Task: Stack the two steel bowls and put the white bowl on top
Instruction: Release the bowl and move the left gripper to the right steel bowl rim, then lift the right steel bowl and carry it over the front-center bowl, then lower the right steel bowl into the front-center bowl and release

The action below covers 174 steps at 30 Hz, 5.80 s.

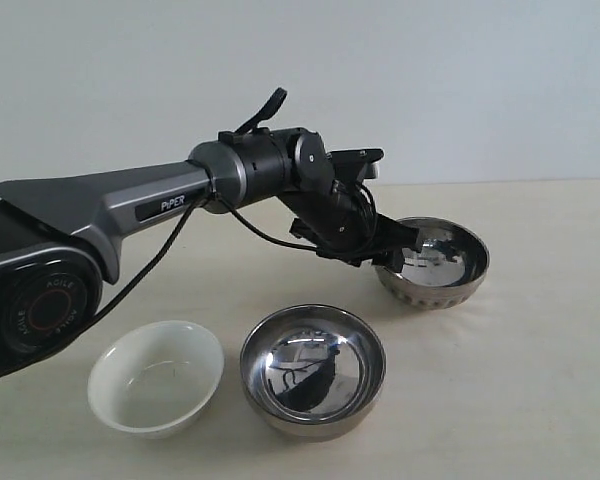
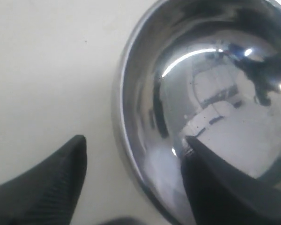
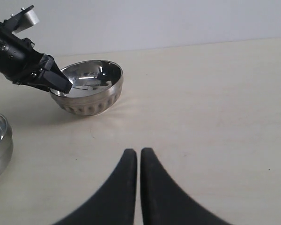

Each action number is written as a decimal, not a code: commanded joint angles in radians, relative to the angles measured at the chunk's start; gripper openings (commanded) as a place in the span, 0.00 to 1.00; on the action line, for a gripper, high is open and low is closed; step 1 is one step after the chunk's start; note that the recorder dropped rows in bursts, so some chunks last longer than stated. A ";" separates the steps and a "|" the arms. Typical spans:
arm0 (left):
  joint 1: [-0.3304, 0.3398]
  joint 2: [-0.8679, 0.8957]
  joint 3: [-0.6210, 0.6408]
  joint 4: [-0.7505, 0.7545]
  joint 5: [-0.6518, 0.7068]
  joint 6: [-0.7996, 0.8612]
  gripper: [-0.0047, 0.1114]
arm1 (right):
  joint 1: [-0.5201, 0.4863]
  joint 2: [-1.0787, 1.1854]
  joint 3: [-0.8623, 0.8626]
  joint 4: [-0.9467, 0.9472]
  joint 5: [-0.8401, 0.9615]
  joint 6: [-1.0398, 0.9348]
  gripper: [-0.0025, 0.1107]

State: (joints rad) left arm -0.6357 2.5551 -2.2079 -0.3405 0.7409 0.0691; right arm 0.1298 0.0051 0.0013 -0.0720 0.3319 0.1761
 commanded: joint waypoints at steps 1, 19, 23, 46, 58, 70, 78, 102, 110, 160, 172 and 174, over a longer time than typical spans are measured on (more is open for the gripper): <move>-0.004 0.001 -0.008 0.000 -0.024 -0.011 0.50 | 0.003 -0.005 -0.001 -0.008 -0.007 -0.001 0.02; -0.002 -0.040 -0.045 -0.017 0.031 -0.003 0.07 | 0.003 -0.005 -0.001 -0.008 -0.007 -0.001 0.02; 0.003 -0.112 -0.108 0.003 0.180 -0.018 0.07 | 0.003 -0.005 -0.001 -0.008 -0.007 -0.001 0.02; 0.007 -0.448 -0.099 0.121 0.480 -0.100 0.07 | 0.003 -0.005 -0.001 -0.008 -0.007 -0.001 0.02; 0.007 -0.523 0.061 0.214 0.480 -0.097 0.07 | 0.003 -0.005 -0.001 -0.008 -0.007 -0.001 0.02; 0.009 -0.776 0.524 0.187 0.242 -0.069 0.07 | 0.003 -0.005 -0.001 -0.008 -0.007 -0.001 0.02; 0.035 -0.910 0.842 0.087 0.036 -0.024 0.07 | 0.003 -0.005 -0.001 -0.008 -0.007 -0.001 0.02; 0.107 -0.776 0.998 -0.220 -0.166 0.222 0.07 | 0.003 -0.005 -0.001 -0.008 -0.007 -0.001 0.02; 0.115 -0.720 0.998 -0.198 -0.176 0.244 0.07 | 0.003 -0.005 -0.001 -0.008 -0.007 -0.001 0.02; 0.149 -0.699 1.062 -0.340 -0.195 0.454 0.07 | 0.003 -0.005 -0.001 -0.008 -0.007 -0.001 0.02; 0.149 -0.666 1.062 -0.328 -0.202 0.447 0.07 | 0.003 -0.005 -0.001 -0.008 -0.007 -0.001 0.02; 0.149 -0.666 1.062 -0.328 -0.206 0.447 0.07 | 0.003 -0.005 -0.001 -0.008 -0.007 -0.001 0.02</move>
State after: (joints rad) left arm -0.4897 1.8912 -1.1465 -0.6650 0.5492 0.5182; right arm 0.1298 0.0051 0.0013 -0.0720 0.3319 0.1761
